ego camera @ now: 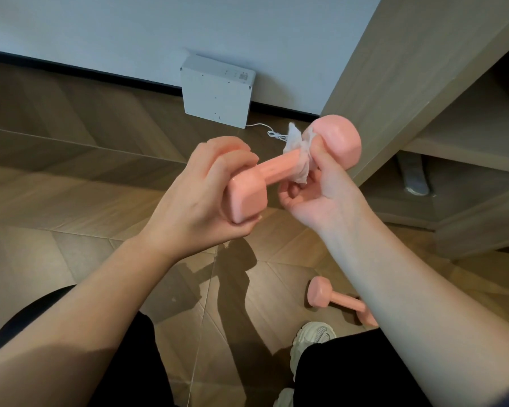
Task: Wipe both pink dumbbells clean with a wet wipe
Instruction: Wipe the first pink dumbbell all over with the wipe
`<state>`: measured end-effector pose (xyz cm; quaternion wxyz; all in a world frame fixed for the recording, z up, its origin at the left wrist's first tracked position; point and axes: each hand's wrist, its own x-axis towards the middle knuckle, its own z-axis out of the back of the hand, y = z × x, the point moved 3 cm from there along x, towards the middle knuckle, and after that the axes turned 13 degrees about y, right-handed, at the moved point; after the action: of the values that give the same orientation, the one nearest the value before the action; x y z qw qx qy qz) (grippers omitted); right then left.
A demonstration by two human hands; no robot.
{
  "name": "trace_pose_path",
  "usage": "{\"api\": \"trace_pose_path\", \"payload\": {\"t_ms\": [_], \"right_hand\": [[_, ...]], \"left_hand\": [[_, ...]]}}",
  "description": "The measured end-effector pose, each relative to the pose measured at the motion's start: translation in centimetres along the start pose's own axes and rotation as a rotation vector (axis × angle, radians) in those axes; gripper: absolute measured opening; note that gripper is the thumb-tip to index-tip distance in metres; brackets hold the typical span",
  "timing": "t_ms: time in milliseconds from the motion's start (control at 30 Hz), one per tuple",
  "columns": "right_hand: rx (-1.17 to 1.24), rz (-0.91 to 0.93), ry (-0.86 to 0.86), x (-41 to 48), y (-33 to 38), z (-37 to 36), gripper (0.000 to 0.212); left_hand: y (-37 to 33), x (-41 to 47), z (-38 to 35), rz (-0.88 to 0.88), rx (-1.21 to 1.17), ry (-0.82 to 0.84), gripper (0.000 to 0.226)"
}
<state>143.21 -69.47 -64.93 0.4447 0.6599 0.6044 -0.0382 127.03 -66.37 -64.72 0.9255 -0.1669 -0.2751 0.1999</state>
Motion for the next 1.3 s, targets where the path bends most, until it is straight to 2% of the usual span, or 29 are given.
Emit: {"api": "trace_pose_path", "payload": {"t_ms": [67, 167, 267, 433, 500, 567, 733, 900, 1033, 1100, 1167, 1233, 1300], "right_hand": [[0.025, 0.035, 0.008, 0.0, 0.1, 0.0, 0.046], [0.041, 0.067, 0.06, -0.2, 0.3, -0.3, 0.04], [0.032, 0.081, 0.121, -0.1, 0.2, -0.3, 0.035], [-0.031, 0.125, 0.233, 0.6, -0.4, -0.2, 0.032], [-0.164, 0.132, 0.275, 0.9, -0.7, -0.1, 0.034], [-0.31, 0.129, 0.281, 0.9, -0.8, 0.0, 0.038], [-0.58, 0.08, 0.365, -0.4, -2.3, 0.0, 0.037], [-0.644, 0.096, 0.3, -1.1, -2.6, 0.5, 0.031], [-0.536, 0.103, 0.252, -2.3, -0.8, 0.5, 0.038], [-0.414, 0.133, 0.209, -2.6, 0.8, 0.6, 0.043], [-0.263, 0.182, 0.144, -2.9, 2.2, 1.1, 0.032], [-0.215, 0.171, 0.107, -3.3, 2.3, 1.8, 0.023], [-0.231, 0.133, 0.078, -3.6, 1.9, 2.3, 0.024]], "left_hand": [[0.2, -0.1, -0.2, 0.076, -0.134, -0.027, 0.074], [0.1, -0.4, -0.4, 0.302, -0.436, -0.077, 0.077], [0.5, -0.7, -1.4, 0.534, -0.789, -0.112, 0.068], [-0.3, -1.1, -3.7, 0.817, -1.683, -0.096, 0.036], [-1.2, -1.2, -3.8, 0.928, -1.864, -0.088, 0.042], [-1.5, -1.3, -3.9, 0.963, -1.951, -0.108, 0.053], [-1.2, -0.7, -3.8, 0.934, -2.026, -0.137, 0.062], [-1.7, -0.2, -3.6, 0.857, -1.98, -0.1, 0.045], [-2.1, 0.4, -3.5, 0.625, -1.796, -0.078, 0.03], [-2.3, 0.5, -3.6, 0.578, -1.746, -0.024, 0.022], [-2.7, 0.2, -3.9, 0.591, -1.81, 0.026, 0.022], [-3.2, -0.6, -4.3, 0.65, -1.938, 0.055, 0.04], [-3.5, -1.2, -4.8, 0.728, -1.996, 0.076, 0.059]]}}
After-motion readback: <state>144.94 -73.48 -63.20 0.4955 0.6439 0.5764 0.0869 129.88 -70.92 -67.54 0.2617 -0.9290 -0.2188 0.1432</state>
